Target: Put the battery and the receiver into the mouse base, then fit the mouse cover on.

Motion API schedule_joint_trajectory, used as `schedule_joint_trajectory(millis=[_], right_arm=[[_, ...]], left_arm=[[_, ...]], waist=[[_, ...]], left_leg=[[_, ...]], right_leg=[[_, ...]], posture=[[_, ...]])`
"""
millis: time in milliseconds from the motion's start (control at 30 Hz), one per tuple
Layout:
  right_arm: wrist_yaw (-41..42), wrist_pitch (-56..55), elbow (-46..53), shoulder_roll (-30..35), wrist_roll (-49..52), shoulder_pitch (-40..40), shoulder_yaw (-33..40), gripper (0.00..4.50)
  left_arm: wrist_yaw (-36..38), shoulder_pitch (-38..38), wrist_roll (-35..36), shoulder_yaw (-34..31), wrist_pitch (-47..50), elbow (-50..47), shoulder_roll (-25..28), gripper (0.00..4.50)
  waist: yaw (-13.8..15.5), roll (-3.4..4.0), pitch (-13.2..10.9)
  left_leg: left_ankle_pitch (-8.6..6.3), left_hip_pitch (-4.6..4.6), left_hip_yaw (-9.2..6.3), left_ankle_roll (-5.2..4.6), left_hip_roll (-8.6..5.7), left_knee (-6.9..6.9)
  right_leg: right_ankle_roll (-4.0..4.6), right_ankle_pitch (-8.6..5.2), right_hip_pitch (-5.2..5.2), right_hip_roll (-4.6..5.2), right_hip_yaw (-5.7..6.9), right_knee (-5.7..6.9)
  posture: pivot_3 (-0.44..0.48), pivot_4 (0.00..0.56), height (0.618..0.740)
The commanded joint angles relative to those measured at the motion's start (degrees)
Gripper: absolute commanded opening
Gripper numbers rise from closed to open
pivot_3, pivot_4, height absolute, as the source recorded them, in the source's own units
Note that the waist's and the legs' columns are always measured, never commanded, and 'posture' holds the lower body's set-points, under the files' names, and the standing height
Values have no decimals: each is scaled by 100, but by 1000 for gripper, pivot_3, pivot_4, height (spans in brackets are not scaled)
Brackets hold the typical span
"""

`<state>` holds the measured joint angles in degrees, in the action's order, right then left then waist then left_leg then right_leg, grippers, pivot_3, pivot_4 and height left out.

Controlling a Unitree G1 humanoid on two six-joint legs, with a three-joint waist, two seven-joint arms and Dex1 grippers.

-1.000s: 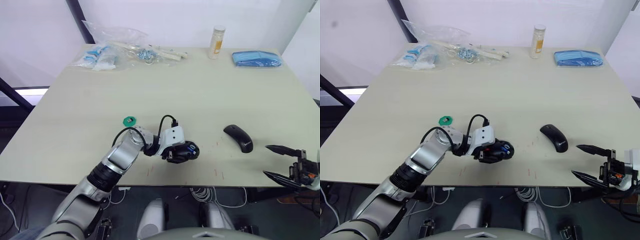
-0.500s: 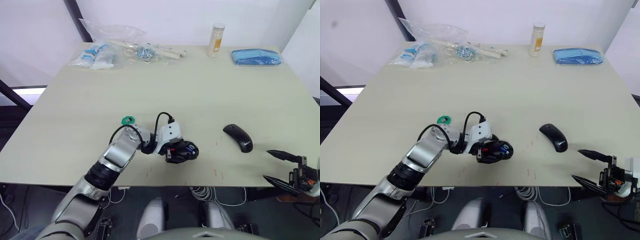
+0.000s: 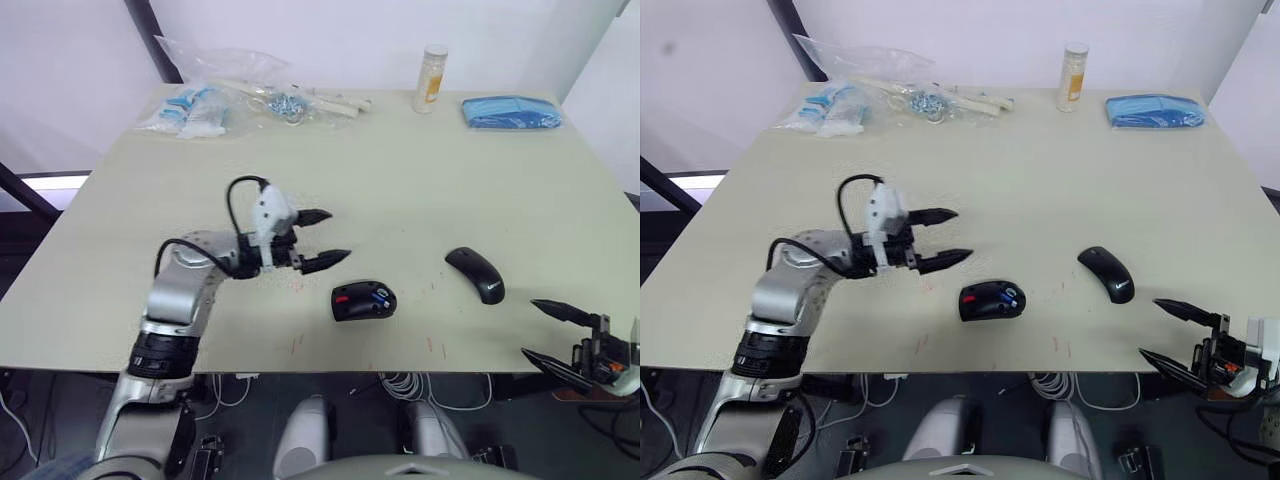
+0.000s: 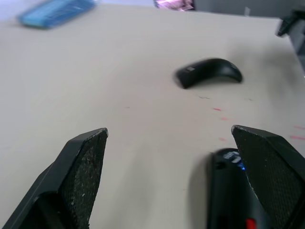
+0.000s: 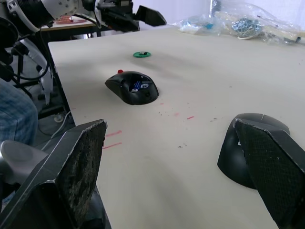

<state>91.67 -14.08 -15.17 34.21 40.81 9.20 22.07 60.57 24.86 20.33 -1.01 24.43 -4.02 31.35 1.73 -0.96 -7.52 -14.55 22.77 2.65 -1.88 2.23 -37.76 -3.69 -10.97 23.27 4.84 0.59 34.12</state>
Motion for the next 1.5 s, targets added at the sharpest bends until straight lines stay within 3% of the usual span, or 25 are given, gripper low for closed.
schedule_joint_trajectory(millis=[33,433,700,1133,1200,1300,1467,1500], right_arm=[[16,-62,87,22,44,-49,155,4500],[82,-62,-32,129,36,-246,184,4500],[-137,26,561,-116,109,-99,106,4500],[-586,-69,1636,-628,-7,517,-74,4500],[-645,-49,1724,-673,13,599,-109,4500],[-739,-58,1882,-731,-9,702,-172,4500],[-852,-94,2004,-784,-35,778,-218,4500],[-874,-102,2028,-789,-39,795,-235,4500]], left_arm=[[23,-111,163,-764,-589,702,321,4431],[1273,514,80,-952,-2044,3164,1049,4431],[1909,778,46,-1035,-2672,4444,1362,4431],[2081,1253,-393,-1030,-3533,6003,1503,4431],[2167,1312,-371,-1034,-3484,6067,1486,4050],[2116,1430,-499,-974,-3594,6232,1533,2985],[2166,1664,-655,-923,-3516,6503,1511,2985],[2149,1699,-726,-880,-3552,6548,1507,2745]], waist=[[-2,-1,-1],[-86,-16,-9],[-90,-21,-12],[-88,-31,-10],[-90,-30,-11],[-87,-34,-12],[-89,-36,-12],[-89,-36,-12]], left_leg=[[0,-1,1,0,0,0],[0,-2,5,1,0,0],[0,-3,5,1,4,0],[0,-4,6,2,3,-2],[0,-6,7,2,5,-2],[0,-3,9,3,5,-15],[-1,-2,9,3,8,-28],[-1,-1,9,3,8,-29]], right_leg=[[0,0,0,0,0,0],[14,10,-2,1,4,1],[16,11,0,-2,5,7],[17,9,5,3,9,31],[15,8,6,4,8,35],[0,-1,15,7,7,44],[-1,-1,18,7,7,59],[-1,-1,18,7,7,61]], posture=[[0,150,740],[0,150,740],[0,150,740],[0,150,740],[0,150,740],[0,150,740],[0,150,740],[0,150,740]])
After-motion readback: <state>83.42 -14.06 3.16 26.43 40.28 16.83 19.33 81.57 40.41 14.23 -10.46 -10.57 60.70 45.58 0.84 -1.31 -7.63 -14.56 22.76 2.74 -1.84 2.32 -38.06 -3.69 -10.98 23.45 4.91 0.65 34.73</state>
